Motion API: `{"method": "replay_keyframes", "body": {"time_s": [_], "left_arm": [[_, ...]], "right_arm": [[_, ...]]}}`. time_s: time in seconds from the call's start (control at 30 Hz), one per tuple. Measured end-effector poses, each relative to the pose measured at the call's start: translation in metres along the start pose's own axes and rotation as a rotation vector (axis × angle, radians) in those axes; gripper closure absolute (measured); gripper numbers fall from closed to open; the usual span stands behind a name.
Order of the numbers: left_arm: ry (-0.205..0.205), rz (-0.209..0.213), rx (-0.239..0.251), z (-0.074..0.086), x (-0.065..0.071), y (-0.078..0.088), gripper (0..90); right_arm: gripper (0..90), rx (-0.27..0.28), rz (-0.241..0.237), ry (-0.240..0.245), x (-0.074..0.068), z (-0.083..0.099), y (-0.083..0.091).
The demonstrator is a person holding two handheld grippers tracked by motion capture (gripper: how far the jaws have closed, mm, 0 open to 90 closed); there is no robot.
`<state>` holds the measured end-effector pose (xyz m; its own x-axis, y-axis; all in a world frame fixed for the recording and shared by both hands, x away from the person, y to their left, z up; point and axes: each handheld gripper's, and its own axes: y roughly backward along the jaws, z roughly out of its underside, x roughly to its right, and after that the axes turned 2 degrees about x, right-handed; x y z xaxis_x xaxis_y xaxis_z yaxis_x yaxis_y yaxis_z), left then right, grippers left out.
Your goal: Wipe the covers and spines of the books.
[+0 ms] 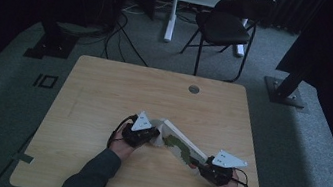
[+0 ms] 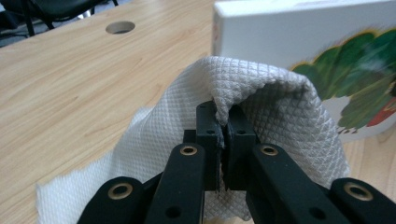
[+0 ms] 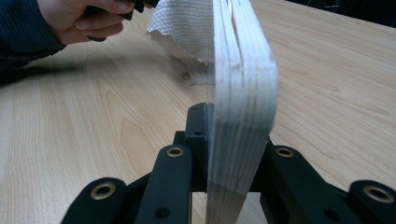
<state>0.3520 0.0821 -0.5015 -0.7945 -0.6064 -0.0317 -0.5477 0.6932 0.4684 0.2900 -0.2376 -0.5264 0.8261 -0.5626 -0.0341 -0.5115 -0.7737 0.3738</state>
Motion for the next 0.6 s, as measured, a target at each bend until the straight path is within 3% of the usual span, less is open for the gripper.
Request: {"method": "replay_keyframes", "body": {"time_s": [0.6], "left_arm": [[-0.018,0.003,0.053,-0.013,0.007,0.01,87.3]], "right_arm": [[77.9,-0.002,-0.002,0.009,-0.001,0.0,0.0]]}}
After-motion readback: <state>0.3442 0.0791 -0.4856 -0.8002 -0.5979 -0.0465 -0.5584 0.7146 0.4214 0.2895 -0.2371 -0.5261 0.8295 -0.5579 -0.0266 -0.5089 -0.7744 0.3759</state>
